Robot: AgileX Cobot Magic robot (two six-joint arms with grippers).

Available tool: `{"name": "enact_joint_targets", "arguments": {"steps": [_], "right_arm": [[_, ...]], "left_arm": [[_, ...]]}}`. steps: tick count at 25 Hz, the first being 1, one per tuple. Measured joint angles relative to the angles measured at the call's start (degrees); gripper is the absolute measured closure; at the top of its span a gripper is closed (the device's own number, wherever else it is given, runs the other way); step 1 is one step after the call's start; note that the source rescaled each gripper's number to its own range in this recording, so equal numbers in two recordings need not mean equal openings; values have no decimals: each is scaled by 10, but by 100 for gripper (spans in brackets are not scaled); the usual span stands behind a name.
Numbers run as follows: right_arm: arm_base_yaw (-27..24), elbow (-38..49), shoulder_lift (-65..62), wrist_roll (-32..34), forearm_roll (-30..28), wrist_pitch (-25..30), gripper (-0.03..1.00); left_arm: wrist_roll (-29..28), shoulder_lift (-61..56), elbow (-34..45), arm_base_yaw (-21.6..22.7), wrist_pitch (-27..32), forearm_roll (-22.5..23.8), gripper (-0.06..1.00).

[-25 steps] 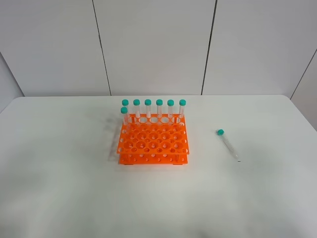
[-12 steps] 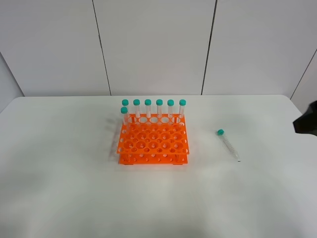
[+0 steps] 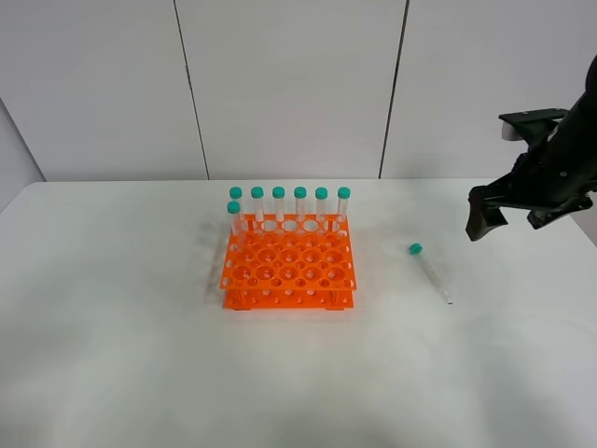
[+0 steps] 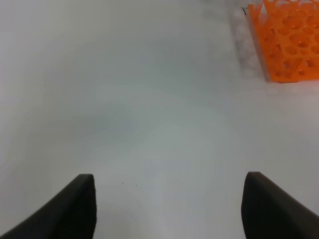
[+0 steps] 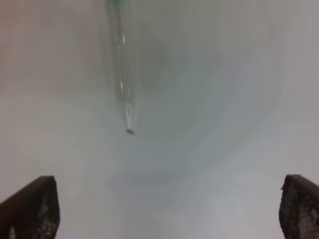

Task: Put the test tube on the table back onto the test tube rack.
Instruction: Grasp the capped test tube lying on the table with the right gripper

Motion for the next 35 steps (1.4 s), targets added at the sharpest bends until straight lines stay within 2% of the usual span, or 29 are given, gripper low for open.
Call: {"name": "enact_joint_targets", "arguments": {"steps": [8,28,35], "right_arm": [[43,-14,57,-23,12,-38,-1],[45,-18,220,10,7,-161,-1],[45,-18,244,16,10,-172,-1]], "left_arm": [[0,0,0,0,0,0,2],[0,0,0,0,0,0,2],[0,0,0,0,0,0,2]]}}
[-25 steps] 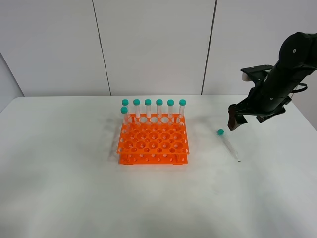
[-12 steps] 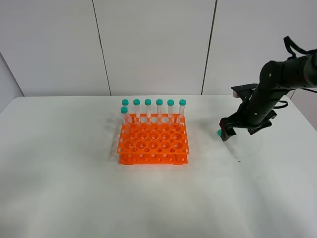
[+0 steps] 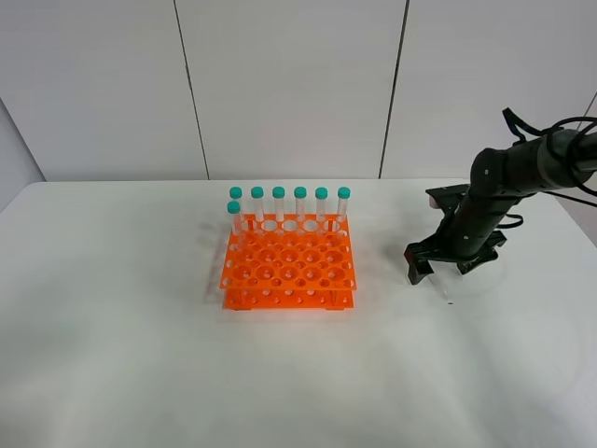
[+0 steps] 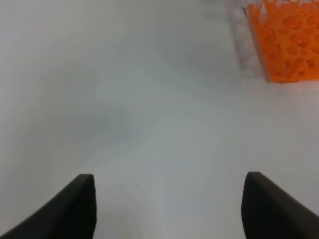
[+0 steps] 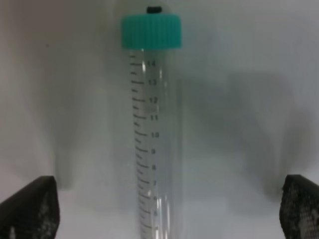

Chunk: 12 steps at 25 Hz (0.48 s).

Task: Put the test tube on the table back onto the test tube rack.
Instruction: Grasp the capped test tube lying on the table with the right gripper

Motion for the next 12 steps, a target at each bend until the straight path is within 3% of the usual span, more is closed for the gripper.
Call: {"name": "enact_joint_targets", "arguments": {"steps": [5,7,9,12], "right_arm": [[0,0,6,0,-1,0,0],[0,0,6,0,-1,0,8],[0,0,6,0,-1,0,32],[0,0,6,0,0,-1,88]], "left_arm": [[0,0,0,0,0,0,2],[0,0,0,0,0,0,2],[0,0,0,0,0,0,2],[0,0,0,0,0,0,2]]}}
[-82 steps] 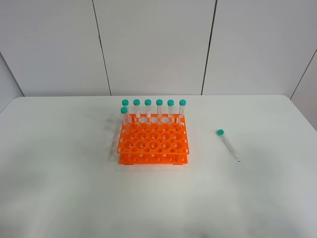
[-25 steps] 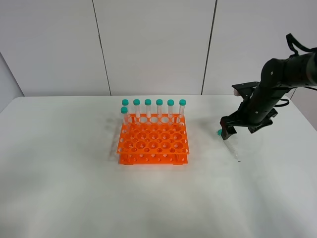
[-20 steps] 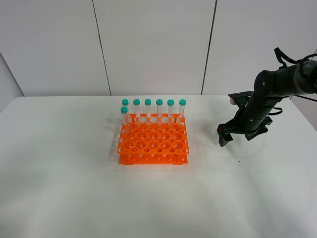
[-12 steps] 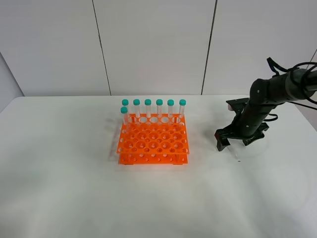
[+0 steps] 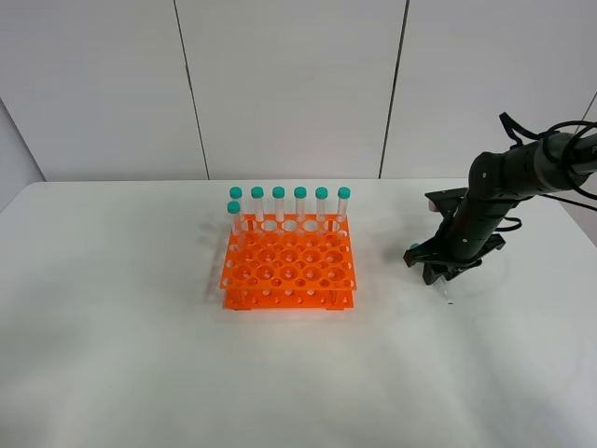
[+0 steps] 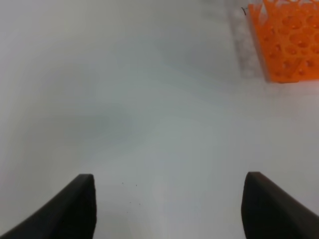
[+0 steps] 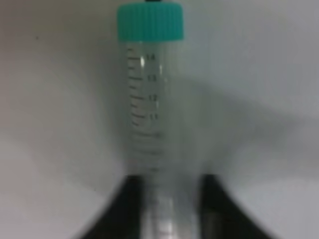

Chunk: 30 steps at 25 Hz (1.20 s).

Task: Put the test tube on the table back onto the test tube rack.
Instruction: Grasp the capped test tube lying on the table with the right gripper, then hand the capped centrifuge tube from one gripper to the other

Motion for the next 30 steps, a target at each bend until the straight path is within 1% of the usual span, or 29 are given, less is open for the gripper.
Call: {"name": "enact_joint_targets", "arguments": {"steps": [1,2,3,7,12,15,17,21,23,25,28,30], "right_arm": [[0,-2,0,0,1,1,97],[0,-5,0,0,1,1,92],[0,-8,0,0,1,1,94],[0,-21,-22,0,-3,7,94],[0,-52,-113,-7,-11,67,94],[0,-53,-188,-7,-11,116,94],[0,-48,-240,-7,-11,136,94],[0,8,-360,-7,-15,150,94],[0,59,-424,-14,-17,151,94],[0,111,-475,-34,-17,147,94],[0,194,-529,-80,-5,114,94],[0,237,-540,-103,23,85,94]], "left_arm": [[0,0,0,0,0,0,2],[0,0,0,0,0,0,2],[0,0,0,0,0,0,2],[0,0,0,0,0,0,2],[0,0,0,0,0,0,2],[0,0,0,0,0,0,2],[0,0,0,0,0,0,2],[0,0,0,0,0,0,2],[0,0,0,0,0,0,2],[0,0,0,0,0,0,2],[0,0,0,0,0,0,2],[0,0,0,0,0,0,2]]}}
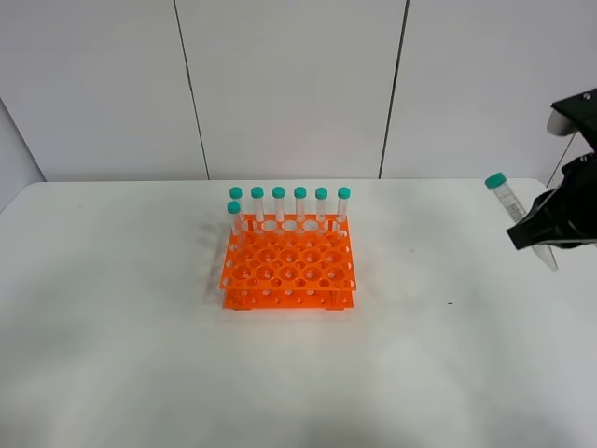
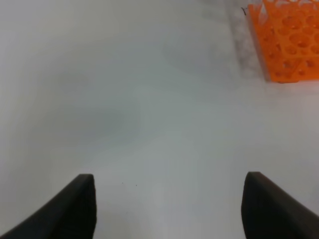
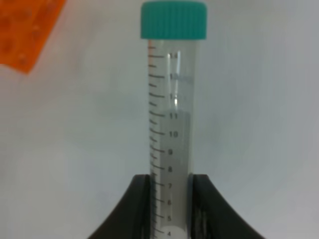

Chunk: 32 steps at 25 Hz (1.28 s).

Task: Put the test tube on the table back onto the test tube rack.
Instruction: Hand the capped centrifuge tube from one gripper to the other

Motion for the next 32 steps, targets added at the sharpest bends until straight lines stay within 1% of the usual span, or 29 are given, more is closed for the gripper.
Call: {"name": "enact_joint_targets", "arguments": {"steps": [2,7,9,11,13,15,18,21,23,26,28,29,31,32], "right_arm": [[0,19,0,-41,49,-21,94],[0,9,1,-220,231,-47,94],[0,5,1,-274,293,-50,94],[0,3,1,-300,345,-47,94],[3,3,1,-311,377,-32,94],[25,3,1,-324,391,-29,94],[94,3,8,-333,397,-46,94],[150,0,43,-321,401,-71,94],[175,-12,80,-318,400,-72,94],[200,-51,132,-331,399,-72,94],[204,-74,157,-350,402,-72,94],[204,-82,165,-358,403,-74,94],[204,-86,177,-372,404,-76,94],[204,-86,180,-379,404,-76,94]], "left_arm": [[0,0,0,0,0,0,2],[0,0,0,0,0,0,2],[0,0,0,0,0,0,2],[0,0,0,0,0,0,2],[0,0,0,0,0,0,2],[0,0,0,0,0,0,2],[0,0,0,0,-1,0,2],[0,6,-9,0,-7,0,2],[0,42,-26,0,-20,-8,2],[8,122,-57,0,-64,-38,2],[20,190,-74,0,-101,-74,2],[32,218,-78,0,-123,-102,2],[65,282,-81,0,-174,-178,2],[93,317,-81,0,-195,-217,2]]}}
